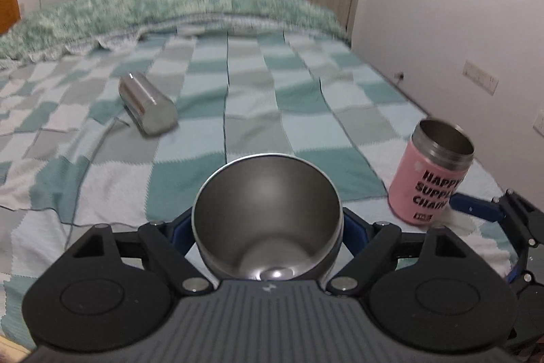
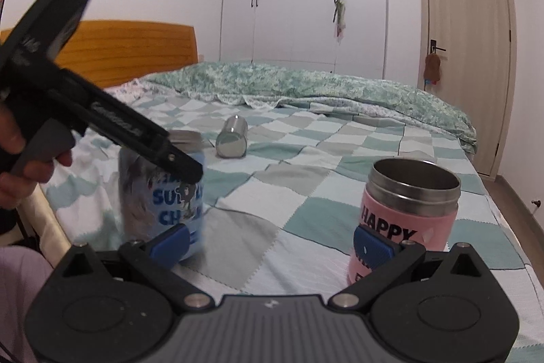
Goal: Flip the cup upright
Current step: 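Turn the blue tumbler upright with the left tool and set it on the bed, then open the left tool and withdraw it from the upright tumbler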
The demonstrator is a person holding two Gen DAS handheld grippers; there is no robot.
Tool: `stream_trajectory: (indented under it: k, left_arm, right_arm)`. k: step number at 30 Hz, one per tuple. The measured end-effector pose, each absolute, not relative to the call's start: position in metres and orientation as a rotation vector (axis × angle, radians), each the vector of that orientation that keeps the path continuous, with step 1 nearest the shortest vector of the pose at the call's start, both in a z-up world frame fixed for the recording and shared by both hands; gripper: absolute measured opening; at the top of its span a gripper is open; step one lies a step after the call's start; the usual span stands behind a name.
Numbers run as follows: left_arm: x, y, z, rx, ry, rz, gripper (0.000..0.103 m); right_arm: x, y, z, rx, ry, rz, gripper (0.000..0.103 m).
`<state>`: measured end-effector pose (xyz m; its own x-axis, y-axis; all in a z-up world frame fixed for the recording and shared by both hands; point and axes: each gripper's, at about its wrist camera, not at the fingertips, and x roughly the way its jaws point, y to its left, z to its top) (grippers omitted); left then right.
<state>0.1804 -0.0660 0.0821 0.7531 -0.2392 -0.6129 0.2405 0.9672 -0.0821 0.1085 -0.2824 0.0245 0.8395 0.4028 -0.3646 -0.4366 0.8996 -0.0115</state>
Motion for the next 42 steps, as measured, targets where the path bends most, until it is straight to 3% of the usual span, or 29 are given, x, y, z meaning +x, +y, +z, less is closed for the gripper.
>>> stream_trajectory:
  k: [5, 14, 22, 29, 30, 32, 42]
  left_arm:
    - [0.170, -0.066, 0.096, 0.037, 0.518, -0.272, 0.085]
    - [0.193, -0.088, 0.084, 0.085, 0.415, -0.279, 0.085]
    - [0.233, -0.101, 0.043, 0.112, 0.519, -0.291, 0.085]
    - [0.225, -0.104, 0.040, 0.156, 0.470, -0.309, 0.086]
    - [0.224, -0.104, 0.041, 0.162, 0.465, -0.311, 0.088]
    - [0.220, -0.103, 0.044, 0.160, 0.445, -0.307, 0.103]
    - [0.166, -0.074, 0.083, 0.123, 0.306, -0.282, 0.103]
  right_arm:
    - [0.102, -0.277, 0.023, -0.064, 0.321, 0.425, 0.103]
    - [0.103, -0.271, 0.020, -0.074, 0.267, 0.358, 0.103]
    - [0.105, -0.268, 0.015, -0.101, 0.258, 0.310, 0.103]
    - [0.109, -0.265, 0.010, -0.116, 0.265, 0.296, 0.103]
    - [0.110, -0.265, 0.010, -0.115, 0.265, 0.296, 0.103]
    - [0.109, -0.264, 0.010, -0.112, 0.263, 0.297, 0.103]
    - [0.084, -0.264, 0.020, -0.099, 0.219, 0.285, 0.103]
